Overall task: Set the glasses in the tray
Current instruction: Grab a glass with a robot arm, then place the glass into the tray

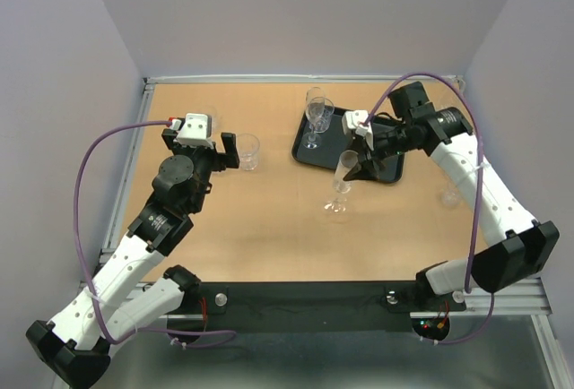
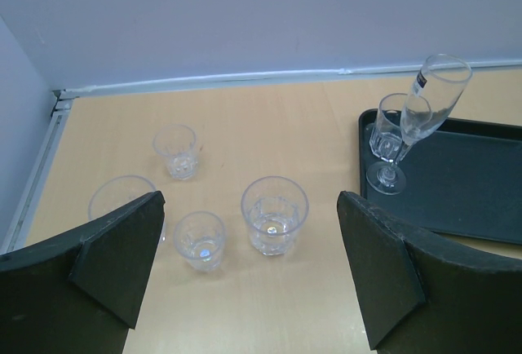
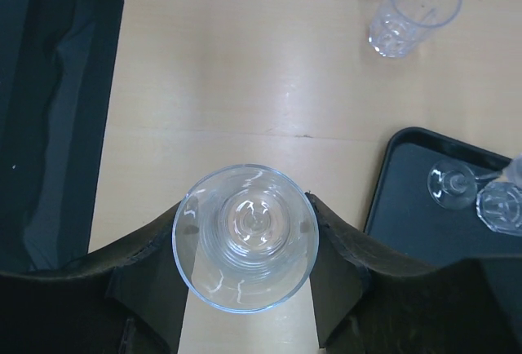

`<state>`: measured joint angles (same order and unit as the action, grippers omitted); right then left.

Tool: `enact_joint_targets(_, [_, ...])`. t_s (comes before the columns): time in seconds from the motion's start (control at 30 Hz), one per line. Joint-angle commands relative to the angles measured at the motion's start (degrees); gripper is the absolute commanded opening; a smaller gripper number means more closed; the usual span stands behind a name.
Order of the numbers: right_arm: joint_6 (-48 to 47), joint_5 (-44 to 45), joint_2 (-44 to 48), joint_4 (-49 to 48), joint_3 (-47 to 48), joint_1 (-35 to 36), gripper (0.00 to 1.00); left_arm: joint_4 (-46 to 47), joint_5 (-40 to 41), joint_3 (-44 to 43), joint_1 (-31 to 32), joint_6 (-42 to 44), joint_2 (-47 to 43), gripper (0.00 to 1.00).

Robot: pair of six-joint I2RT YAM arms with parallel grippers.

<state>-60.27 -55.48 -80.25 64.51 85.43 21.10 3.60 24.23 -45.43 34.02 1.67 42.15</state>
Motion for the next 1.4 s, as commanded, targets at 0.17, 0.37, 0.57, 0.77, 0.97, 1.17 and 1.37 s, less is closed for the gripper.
enact_joint_targets(0.17, [12.26,3.53,-2.10,-4.21,11.16,-3.43,0.35,2.91,0.82,0.96,-0.18,0.44,-0.49,0.99])
enact_joint_targets(0.37, [17.81,8.81,-7.64,-9.13,15.99,-5.81,0.36,2.91,0.82,1.04,-0.18,0.53,-0.58,0.99])
enact_joint_targets(0.57, [23.43,14.52,-12.30,-17.13,20.21,-8.88,0.37,2.91,0.82,1.04,-0.18,0.53,-0.84,0.99])
enact_joint_targets(0.77, [27.22,18.48,-18.53,-23.98,22.85,-9.68,0.37,2.91,1.00,1.05,-0.18,0.61,-1.11,0.99])
enact_joint_targets(0.97, [30.64,21.29,-24.78,-29.87,26.28,-9.85,0.38,3.08,1.61,1.22,-0.27,0.61,-1.11,0.99])
enact_joint_targets(1.17, [33.98,23.58,-30.31,-35.24,29.26,-10.38,0.38,3.17,1.88,1.39,-0.27,0.79,-0.67,0.99])
enact_joint_targets(1.37, [36.10,23.67,-34.36,-38.32,32.52,-10.73,0.39,3.26,1.79,1.31,-0.62,0.79,-0.32,0.99])
